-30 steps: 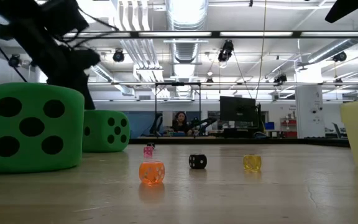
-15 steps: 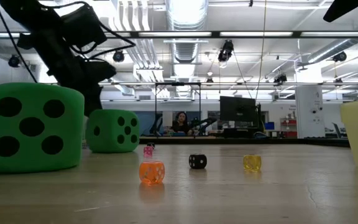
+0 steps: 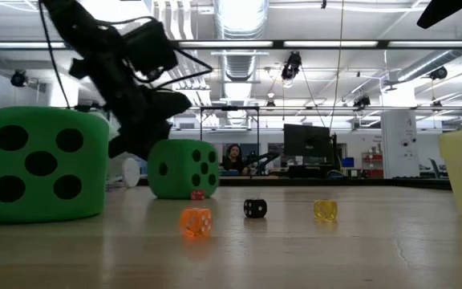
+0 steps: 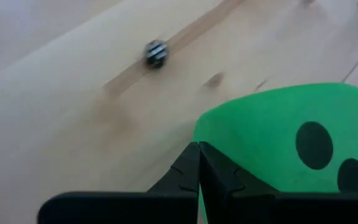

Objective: Pick & Place Dice
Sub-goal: Put the top large green die into the yellow bin

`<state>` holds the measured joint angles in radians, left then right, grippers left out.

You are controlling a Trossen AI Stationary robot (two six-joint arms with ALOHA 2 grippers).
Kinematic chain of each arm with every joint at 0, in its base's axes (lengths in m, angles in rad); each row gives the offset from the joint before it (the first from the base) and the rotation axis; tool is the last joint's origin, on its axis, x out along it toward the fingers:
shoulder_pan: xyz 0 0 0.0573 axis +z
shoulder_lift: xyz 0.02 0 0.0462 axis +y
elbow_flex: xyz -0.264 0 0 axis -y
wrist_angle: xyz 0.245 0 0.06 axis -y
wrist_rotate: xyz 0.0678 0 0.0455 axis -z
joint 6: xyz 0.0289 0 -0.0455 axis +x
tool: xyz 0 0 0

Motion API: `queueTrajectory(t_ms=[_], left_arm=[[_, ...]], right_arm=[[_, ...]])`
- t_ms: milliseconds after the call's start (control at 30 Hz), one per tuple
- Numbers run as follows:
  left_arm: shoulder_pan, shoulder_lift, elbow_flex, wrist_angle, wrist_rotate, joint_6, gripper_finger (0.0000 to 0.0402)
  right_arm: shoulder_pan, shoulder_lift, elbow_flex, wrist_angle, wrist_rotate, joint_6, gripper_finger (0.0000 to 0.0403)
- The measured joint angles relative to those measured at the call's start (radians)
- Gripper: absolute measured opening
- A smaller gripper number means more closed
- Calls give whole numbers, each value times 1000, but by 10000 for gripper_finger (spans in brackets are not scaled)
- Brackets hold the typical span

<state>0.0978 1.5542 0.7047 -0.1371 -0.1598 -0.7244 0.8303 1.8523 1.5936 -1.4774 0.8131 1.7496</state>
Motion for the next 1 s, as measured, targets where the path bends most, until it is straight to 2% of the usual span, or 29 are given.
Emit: queueTrajectory(t_ms=[267,467,600,767,900,1000], left_arm=[[-1,144,172,-1,56,74,6],[-4,164,247,-34,56,162,6],[-17,120,259,-97,55,218,6],[-51,3,239,-177,24,231,6],[-109,-83,239,-311,14,245,6],[-171,-106,238,-336,3,227,6]], right_arm=[[0,0,0,1,1,0,400],[0,0,0,4,1,-2,400],[0,0,0,8,1,-3,400],[0,0,0,19,1,-3,400],[-3,0,0,26,1,-3,400],[-6,0,0,33,1,-3,400]])
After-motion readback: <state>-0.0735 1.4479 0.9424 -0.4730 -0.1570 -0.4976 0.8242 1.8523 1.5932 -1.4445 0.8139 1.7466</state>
